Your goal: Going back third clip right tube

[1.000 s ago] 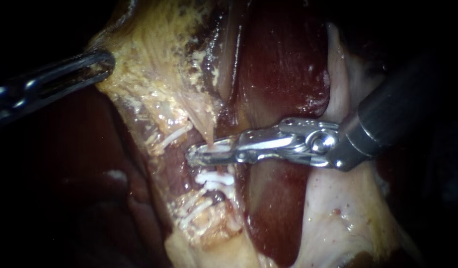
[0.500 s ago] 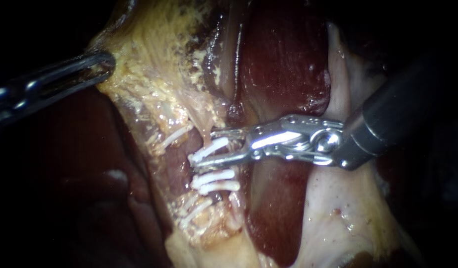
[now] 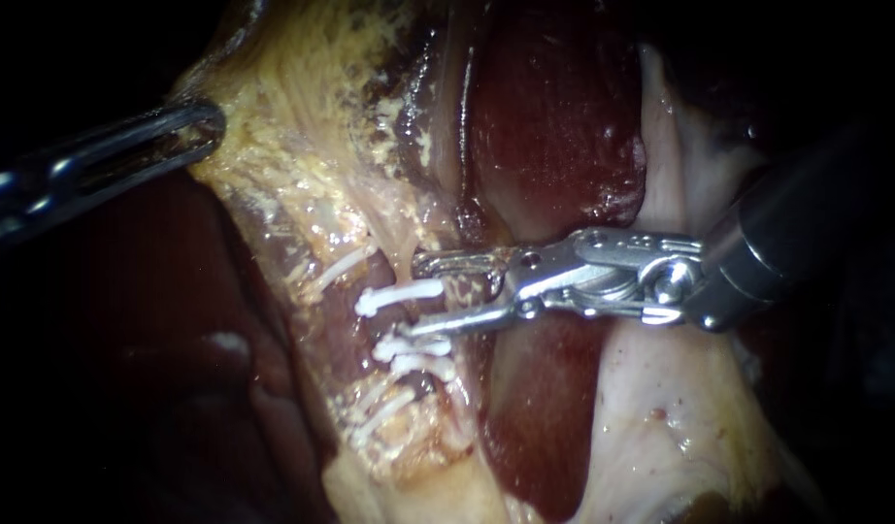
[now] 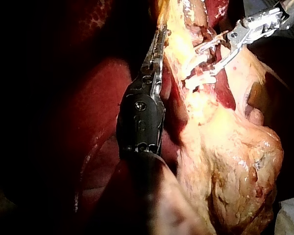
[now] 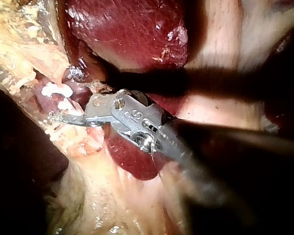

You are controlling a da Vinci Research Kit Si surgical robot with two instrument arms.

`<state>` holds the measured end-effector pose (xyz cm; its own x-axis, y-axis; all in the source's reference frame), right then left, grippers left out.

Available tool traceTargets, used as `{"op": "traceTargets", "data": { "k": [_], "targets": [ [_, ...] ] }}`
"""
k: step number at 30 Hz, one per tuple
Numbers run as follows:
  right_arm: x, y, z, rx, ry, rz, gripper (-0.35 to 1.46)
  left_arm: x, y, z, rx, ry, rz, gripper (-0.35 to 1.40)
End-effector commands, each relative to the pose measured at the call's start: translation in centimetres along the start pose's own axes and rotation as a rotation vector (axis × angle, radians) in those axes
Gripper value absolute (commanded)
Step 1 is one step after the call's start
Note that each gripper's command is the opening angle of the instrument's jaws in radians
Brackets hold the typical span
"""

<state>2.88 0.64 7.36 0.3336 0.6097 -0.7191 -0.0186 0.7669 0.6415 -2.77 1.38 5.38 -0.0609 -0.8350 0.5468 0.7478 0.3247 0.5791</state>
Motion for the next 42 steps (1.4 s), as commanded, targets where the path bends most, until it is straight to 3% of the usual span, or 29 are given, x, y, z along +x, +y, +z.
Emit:
{"op": "traceTargets", "data": {
  "k": [1, 9, 15, 22, 27, 37, 42],
  "targets": [
    [0.01, -0.02, -0.08, 0.005, -0.002, -0.036, 0.6, 0.0, 0.0, 0.0, 0.0, 0.0, 0.0, -0.35],
    [0.13, -0.2, -0.77, 0.048, 0.022, -0.211, 0.6, 0.01, 0.0, 0.0, 0.0, 0.0, 0.0, -0.35],
    [0.36, -0.23, -1.11, 0.043, 0.051, -0.241, 0.6, 0.01, -0.01, 0.02, -0.001, -0.001, 0.0, -0.35],
    [0.39, -0.25, -1.18, 0.046, 0.057, -0.244, 0.6, 0.08, -0.03, 0.08, -0.002, -0.004, 0.002, -0.35],
    [0.39, -0.26, -1.18, 0.047, 0.057, -0.245, 0.6, 0.24, -0.05, 0.3, 0.014, -0.006, 0.007, -0.35],
    [0.32, -0.28, -1.18, 0.061, 0.058, -0.25, 0.6, 0.47, -0.17, 1.06, 0.082, 0.008, 0.015, -0.35],
    [0.31, -0.28, -1.15, 0.068, 0.061, -0.251, 0.6, 0.53, -0.2, 1.17, 0.09, 0.008, 0.02, -0.35]
  ]
}}
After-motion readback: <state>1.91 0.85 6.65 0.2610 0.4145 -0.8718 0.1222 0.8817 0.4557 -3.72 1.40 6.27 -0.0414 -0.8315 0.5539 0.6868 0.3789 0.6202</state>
